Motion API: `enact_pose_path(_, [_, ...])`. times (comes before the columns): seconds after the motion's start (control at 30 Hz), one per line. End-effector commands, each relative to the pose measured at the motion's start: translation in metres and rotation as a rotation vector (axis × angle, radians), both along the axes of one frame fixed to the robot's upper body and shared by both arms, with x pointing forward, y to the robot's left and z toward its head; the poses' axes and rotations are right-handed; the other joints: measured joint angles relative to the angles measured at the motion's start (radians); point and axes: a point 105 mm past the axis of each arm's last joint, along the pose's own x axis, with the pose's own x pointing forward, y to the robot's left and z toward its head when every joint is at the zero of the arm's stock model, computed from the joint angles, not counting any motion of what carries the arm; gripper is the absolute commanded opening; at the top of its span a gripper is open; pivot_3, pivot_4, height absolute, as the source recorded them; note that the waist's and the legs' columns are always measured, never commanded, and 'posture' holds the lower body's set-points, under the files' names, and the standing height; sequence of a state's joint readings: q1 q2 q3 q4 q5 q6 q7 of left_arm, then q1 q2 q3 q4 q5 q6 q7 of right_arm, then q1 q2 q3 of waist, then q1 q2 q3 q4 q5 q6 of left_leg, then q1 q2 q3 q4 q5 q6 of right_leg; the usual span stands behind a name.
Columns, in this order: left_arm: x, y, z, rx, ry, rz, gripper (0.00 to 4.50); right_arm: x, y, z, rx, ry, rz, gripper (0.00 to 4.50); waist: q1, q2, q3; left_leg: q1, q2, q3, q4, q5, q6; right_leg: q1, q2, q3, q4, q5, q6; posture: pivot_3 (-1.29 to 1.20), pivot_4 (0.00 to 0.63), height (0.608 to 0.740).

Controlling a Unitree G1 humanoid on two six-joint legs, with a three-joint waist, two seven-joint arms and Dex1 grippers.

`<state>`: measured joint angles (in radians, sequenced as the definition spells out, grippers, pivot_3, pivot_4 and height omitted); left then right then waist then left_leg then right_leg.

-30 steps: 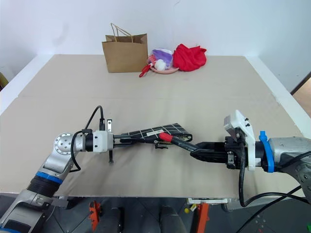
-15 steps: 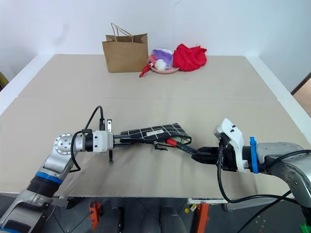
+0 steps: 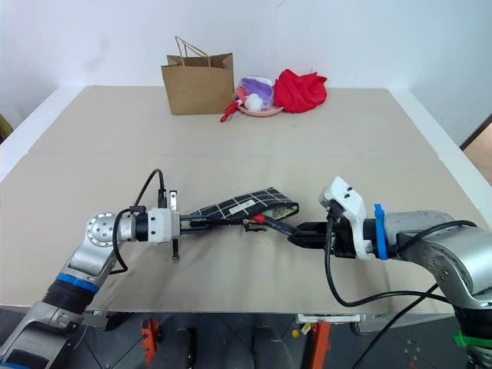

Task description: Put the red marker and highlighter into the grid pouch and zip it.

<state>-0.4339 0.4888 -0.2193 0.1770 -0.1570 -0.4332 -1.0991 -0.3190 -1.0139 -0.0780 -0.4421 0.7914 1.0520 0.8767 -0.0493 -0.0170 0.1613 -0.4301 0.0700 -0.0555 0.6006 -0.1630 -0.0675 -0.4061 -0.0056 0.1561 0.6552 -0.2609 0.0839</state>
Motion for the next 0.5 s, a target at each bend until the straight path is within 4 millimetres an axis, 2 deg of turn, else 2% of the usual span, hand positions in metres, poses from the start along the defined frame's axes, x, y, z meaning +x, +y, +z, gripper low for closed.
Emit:
enact_pose_path(0.03, [-0.004, -0.005, 0.011, -0.029, -0.048, -0.026, 0.0, 0.009, 0.002, 0.002, -0.01, -0.016, -0.012, 0.61, 0.001, 0.0, 0.0, 0.0, 0.0, 0.0, 0.0, 0.0, 0.0, 0.0, 0.0, 0.0, 0.0, 0.0, 0.0, 0.0, 0.15, 0.74])
enact_pose_path(0.23, [-0.006, -0.002, 0.009, -0.019, -0.048, -0.023, 0.0, 0.019, 0.001, 0.006, -0.046, -0.054, -0.004, 0.61, 0.001, 0.0, 0.0, 0.0, 0.0, 0.0, 0.0, 0.0, 0.0, -0.001, 0.0, 0.0, 0.0, 0.0, 0.0, 0.0, 0.15, 0.74])
enact_pose_path(0.5, [-0.009, 0.004, 0.009, -0.011, -0.02, -0.046, 0.0, 0.022, 0.004, 0.01, -0.145, -0.236, 0.121, 0.61, 0.001, 0.0, 0.0, 0.0, 0.0, 0.0, -0.001, 0.0, 0.0, -0.001, 0.0, 0.0, 0.0, 0.001, 0.002, 0.0, 0.15, 0.74])
